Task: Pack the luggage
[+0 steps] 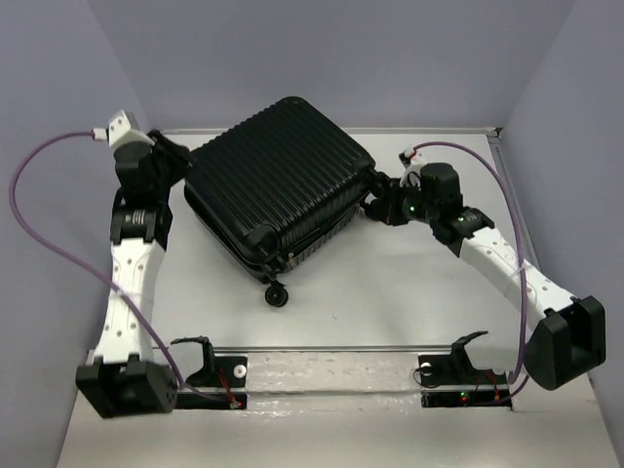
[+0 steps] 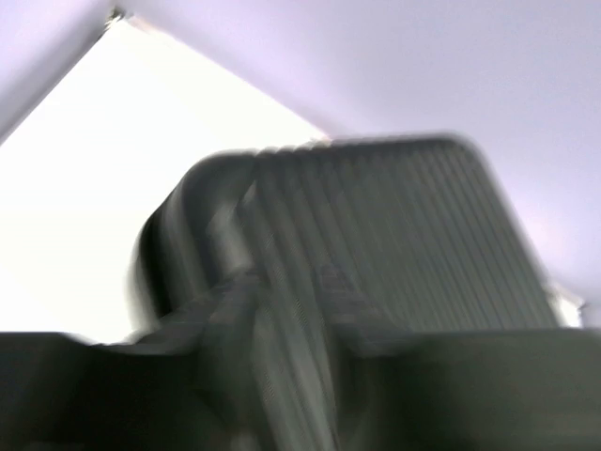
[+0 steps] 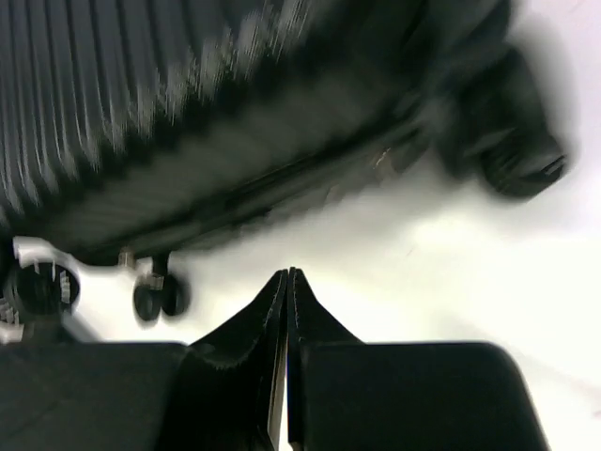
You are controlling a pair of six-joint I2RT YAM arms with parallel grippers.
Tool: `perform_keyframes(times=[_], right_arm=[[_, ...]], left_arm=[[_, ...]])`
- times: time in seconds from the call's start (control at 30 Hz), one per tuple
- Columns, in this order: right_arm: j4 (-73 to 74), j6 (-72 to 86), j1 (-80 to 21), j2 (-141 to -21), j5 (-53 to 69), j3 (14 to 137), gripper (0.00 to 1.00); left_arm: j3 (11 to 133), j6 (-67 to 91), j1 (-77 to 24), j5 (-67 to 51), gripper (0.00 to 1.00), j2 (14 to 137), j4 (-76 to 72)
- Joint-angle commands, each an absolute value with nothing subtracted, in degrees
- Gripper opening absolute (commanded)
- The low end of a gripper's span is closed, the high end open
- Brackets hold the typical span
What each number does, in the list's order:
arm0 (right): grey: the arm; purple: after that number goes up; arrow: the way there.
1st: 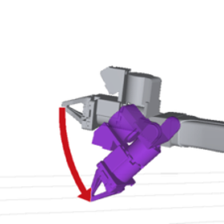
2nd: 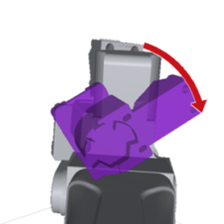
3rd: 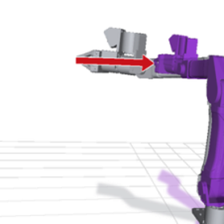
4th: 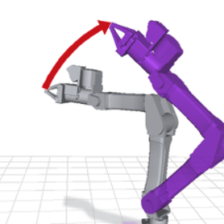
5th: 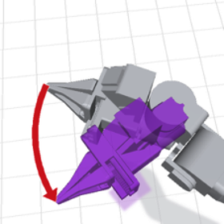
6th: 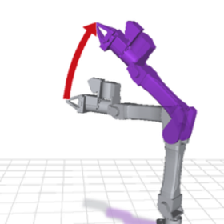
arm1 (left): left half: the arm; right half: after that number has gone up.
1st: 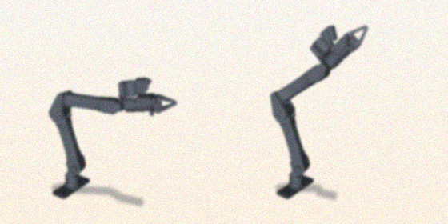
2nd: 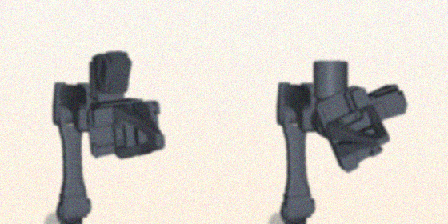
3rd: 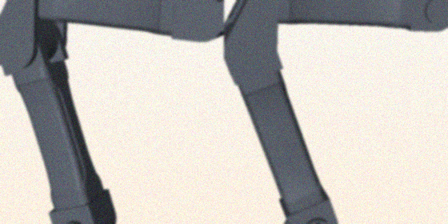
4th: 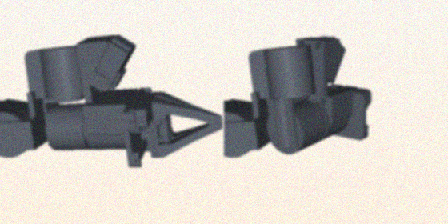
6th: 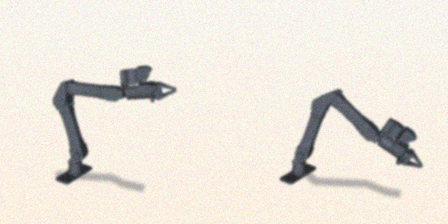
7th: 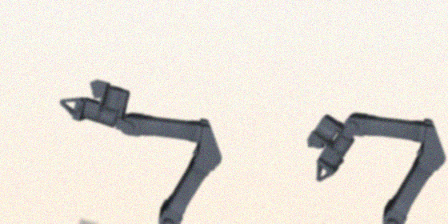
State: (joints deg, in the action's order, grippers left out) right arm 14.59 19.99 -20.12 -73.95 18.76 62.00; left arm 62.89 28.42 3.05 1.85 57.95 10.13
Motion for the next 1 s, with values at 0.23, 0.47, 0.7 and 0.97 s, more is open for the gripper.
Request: perform_keyframes(times=[0.23,0.47,0.7,0.97], right_arm=[[1.8,21.3,-25.7,-77.5,18.9,52.4,0.07],[1.7,21.0,-25.7,-89.8,16.7,65.5,0.07],[5.3,19.3,-23.1,-103.2,11.7,83.3,0.07],[17.1,14.5,-19.4,-117.5,18.5,112.5,0.12]], left_arm=[[90.8,30.9,12.0,-7.6,0.73,92.1,9.5],[90.1,27.9,14.5,-7.6,0.71,100.9,10.1],[72.4,31.8,14.6,-11.9,0.62,97.5,2.1],[52.0,37.3,14.4,-16.9,0.42,81.5,-5.8]])
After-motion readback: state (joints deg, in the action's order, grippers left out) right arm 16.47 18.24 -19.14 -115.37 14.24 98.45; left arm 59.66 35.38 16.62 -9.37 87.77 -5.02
